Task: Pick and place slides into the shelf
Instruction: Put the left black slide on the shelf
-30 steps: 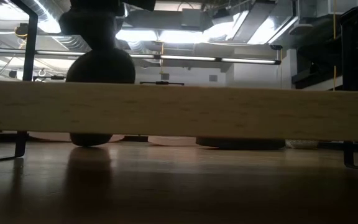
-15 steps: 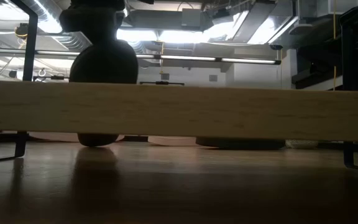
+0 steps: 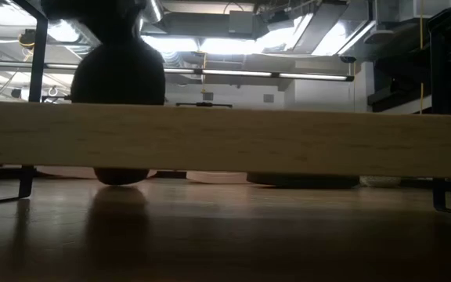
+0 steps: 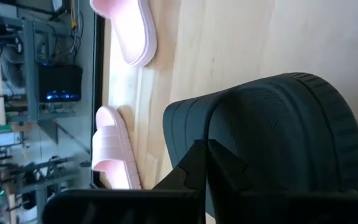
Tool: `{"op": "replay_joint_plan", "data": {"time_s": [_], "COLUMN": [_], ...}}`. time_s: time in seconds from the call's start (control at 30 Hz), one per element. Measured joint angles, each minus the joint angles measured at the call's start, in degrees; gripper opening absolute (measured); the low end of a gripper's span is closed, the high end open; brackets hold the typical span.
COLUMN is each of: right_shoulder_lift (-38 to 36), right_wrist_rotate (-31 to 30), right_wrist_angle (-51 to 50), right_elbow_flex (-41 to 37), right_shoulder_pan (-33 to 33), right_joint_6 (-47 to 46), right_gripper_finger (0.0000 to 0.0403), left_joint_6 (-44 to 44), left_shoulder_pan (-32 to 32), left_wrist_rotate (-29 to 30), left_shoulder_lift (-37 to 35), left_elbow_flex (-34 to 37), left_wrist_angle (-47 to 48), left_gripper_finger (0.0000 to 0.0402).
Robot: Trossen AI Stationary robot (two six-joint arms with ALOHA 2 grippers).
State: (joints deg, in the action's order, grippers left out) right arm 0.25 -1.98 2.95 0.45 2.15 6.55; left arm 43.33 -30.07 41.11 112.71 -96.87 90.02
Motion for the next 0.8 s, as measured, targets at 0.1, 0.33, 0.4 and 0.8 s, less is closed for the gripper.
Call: {"op": "replay_joint_plan", "data": {"time_s": [0.1, 0.33, 0.4, 0.8], "right_shoulder_lift": [0.0, 0.0, 0.0, 0.0], "right_wrist_rotate": [0.0, 0.0, 0.0, 0.0], "right_wrist_angle": [0.2, 0.6, 0.7, 0.7], "right_elbow_flex": [0.0, 0.0, 0.0, 0.0], "right_shoulder_pan": [0.0, 0.0, 0.0, 0.0], "right_joint_6": [0.0, 0.0, 0.0, -0.2], "right_gripper_finger": [0.0017, 0.0017, 0.0017, 0.0017], "left_joint_6": [-0.2, -0.4, -0.4, -1.8], "left_shoulder_pan": [-1.3, -4.5, -5.1, -6.8], "left_wrist_rotate": [2.2, 5.4, 5.4, 9.2], "left_shoulder_lift": [0.0, 0.0, 0.0, 0.0], "left_elbow_flex": [-2.0, -6.3, -6.5, -6.5], "left_wrist_angle": [0.0, 0.0, 0.0, 0.0], "left_gripper_finger": [0.0, 0.0, 0.0, 0.0]}}
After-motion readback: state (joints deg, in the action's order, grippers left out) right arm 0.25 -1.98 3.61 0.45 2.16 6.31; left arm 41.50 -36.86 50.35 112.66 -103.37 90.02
